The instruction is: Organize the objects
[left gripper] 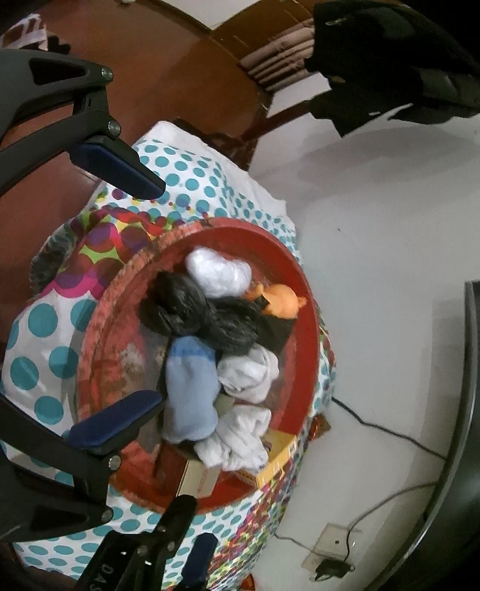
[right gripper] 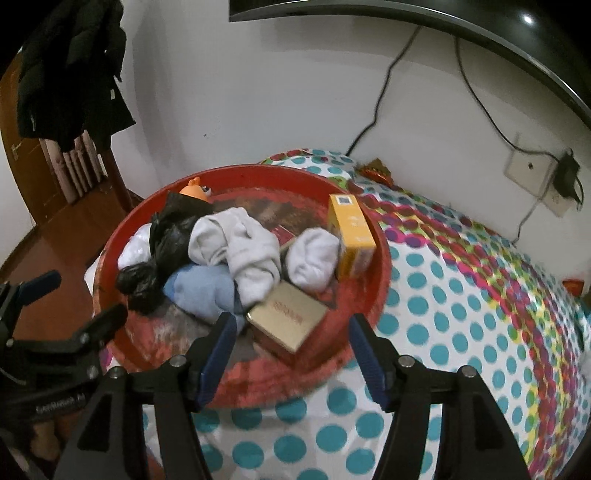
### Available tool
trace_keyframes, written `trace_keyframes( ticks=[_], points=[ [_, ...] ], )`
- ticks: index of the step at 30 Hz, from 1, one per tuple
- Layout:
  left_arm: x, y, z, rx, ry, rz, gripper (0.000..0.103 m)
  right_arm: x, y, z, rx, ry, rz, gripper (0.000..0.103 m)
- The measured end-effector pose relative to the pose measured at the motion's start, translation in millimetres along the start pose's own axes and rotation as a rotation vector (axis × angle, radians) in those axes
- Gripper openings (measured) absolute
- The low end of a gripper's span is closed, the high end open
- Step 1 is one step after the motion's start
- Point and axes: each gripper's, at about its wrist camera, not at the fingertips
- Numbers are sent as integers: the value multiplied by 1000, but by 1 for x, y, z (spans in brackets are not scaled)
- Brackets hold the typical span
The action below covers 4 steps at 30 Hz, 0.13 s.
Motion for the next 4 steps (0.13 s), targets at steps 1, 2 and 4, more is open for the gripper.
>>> trace_keyframes(
  ticks=[1,2,4],
  points=[
    [1,0,-2,-6,-2,-2,103,2,-2,-3,-9,5,4,65],
    [0,0,-4,-12,-3,1,103,3,-5,-5,-15,11,8,65],
    [-1,0,-7,-17,-14,13,103,6,-8,-9,-17,3,12,65]
  ],
)
Point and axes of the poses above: each gripper's, at about its wrist camera, not at the fingertips, and x roughly against the way its jaws point, z to its left, y to its top, and after that the axes turned 13 degrees about -y, right-handed
